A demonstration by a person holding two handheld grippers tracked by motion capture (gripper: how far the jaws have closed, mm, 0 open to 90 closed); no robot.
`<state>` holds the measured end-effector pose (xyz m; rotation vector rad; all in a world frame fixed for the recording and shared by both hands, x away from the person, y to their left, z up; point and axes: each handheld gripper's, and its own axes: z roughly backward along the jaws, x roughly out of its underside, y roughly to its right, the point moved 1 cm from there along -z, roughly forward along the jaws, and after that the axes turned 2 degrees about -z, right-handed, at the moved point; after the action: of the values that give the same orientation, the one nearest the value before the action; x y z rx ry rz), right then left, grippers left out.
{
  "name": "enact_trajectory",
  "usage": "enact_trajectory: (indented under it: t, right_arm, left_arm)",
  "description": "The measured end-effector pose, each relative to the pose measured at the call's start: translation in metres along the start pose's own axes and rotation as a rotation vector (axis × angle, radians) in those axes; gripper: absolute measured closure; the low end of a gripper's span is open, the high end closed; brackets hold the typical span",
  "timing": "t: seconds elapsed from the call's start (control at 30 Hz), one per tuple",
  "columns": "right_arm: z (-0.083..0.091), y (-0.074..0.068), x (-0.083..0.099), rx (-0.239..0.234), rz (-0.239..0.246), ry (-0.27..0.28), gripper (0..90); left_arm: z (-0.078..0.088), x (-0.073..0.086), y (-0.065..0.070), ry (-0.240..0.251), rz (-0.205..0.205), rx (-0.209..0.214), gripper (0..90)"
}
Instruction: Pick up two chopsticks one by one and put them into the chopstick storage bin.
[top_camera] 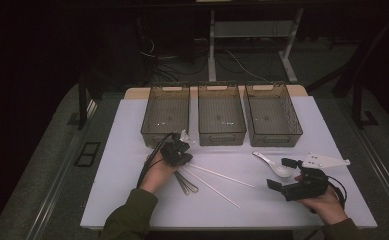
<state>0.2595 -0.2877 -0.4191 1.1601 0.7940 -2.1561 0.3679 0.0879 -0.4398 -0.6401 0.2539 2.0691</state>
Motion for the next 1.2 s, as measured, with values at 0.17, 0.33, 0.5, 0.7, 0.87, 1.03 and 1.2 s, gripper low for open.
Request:
enact_trajectory:
  t: [0.17,0.33,0.5,0.7,0.87,1.03,1.2]
  right_arm:
    - [-0.001,0.000,0.000,-0.002,0.002,-0.002,1.5]
    - [0.000,0.000,0.000,-0.002,0.002,0.000,1.5]
    - [0.000,0.000,0.000,-0.003,0.003,-0.002,1.5]
    - [-0.001,0.000,0.000,-0.004,0.002,-0.004,1.5]
    - [-0.001,0.000,0.000,-0.004,0.000,-0.005,1.5]
    - [0.000,0.000,0.000,-0.005,0.001,-0.003,1.5]
    - [0.000,0.000,-0.001,-0.006,0.000,-0.003,1.5]
  left_arm:
    - [0.001,0.004,0.000,0.018,-0.001,0.010,88.9]
    - [0.006,0.003,0.000,0.075,-0.018,0.045,86.7]
    - [0.018,-0.004,0.004,0.146,-0.055,0.120,80.2]
    - [0.027,-0.015,0.011,0.204,-0.147,0.208,70.4]
    - [0.032,-0.027,0.017,0.182,-0.238,0.270,64.6]
    - [0.029,-0.036,0.022,0.121,-0.332,0.313,62.5]
    - [0.022,-0.042,0.027,0.065,-0.394,0.338,62.4]
